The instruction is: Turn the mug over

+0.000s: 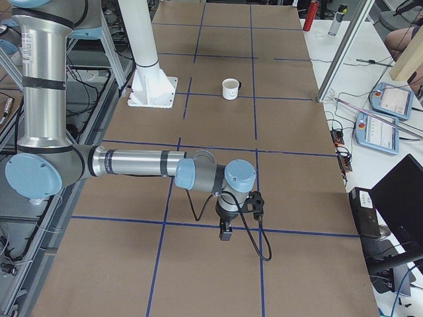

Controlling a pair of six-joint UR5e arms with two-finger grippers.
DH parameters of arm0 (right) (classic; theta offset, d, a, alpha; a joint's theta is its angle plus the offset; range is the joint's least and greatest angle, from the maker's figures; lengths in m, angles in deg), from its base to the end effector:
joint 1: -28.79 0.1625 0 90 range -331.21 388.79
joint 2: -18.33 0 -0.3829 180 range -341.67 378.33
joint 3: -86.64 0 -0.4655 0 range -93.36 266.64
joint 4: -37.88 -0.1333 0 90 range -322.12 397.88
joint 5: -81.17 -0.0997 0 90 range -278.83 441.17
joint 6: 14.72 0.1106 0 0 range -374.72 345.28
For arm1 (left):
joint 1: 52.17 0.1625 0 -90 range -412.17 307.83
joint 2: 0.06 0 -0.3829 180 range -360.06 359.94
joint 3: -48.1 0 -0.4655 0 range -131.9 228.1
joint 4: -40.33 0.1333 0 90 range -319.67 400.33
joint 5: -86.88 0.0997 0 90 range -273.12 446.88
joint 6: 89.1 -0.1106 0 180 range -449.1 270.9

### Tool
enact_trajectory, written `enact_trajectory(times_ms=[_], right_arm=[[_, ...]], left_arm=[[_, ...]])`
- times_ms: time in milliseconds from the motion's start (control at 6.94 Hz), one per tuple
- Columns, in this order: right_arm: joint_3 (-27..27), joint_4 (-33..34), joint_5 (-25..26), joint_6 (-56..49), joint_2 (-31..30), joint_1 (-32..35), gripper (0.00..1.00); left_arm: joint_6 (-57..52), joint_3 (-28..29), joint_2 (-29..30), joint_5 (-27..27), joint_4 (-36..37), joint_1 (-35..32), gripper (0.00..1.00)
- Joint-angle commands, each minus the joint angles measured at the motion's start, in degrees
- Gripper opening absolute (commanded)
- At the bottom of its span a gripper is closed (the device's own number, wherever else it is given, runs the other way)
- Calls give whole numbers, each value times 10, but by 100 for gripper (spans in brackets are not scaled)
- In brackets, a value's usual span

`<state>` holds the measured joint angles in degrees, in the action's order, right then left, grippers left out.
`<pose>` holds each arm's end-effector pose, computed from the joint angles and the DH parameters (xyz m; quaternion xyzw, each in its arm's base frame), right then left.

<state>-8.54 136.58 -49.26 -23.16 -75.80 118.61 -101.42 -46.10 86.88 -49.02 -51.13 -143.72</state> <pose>0.0599 -0.5256 0.6326 -0.0376 -0.3484 -0.0474 0.9354 -0.0687 -0.5464 0.6080 0.0678 0.3845 0.0952 0.9157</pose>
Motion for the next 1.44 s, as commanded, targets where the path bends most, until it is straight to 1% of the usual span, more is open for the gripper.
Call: enact_trajectory(times_ms=[0, 144, 288, 576, 720, 1008, 1152, 1296], right_arm=[[0, 0, 0, 0, 0, 0, 100], [0, 0, 0, 0, 0, 0, 100], [0, 0, 0, 0, 0, 0, 100], [0, 0, 0, 0, 0, 0, 100], [0, 0, 0, 0, 0, 0, 100], [0, 0, 0, 0, 0, 0, 100], [1, 0, 0, 0, 0, 0, 100], [0, 0, 0, 0, 0, 0, 100]], left_arm=[[-2, 11, -12, -31, -10, -33, 100], [-1, -4, -12, -29, -7, -58, 100], [5, -19, -11, -24, 1, -63, 100], [31, -21, -1, -20, 8, -63, 100], [94, -20, -1, -19, 6, -62, 100], [107, -22, -1, -16, 6, -62, 100], [106, -26, -2, 3, 9, -57, 100], [103, -27, 2, 10, 28, -46, 100]])
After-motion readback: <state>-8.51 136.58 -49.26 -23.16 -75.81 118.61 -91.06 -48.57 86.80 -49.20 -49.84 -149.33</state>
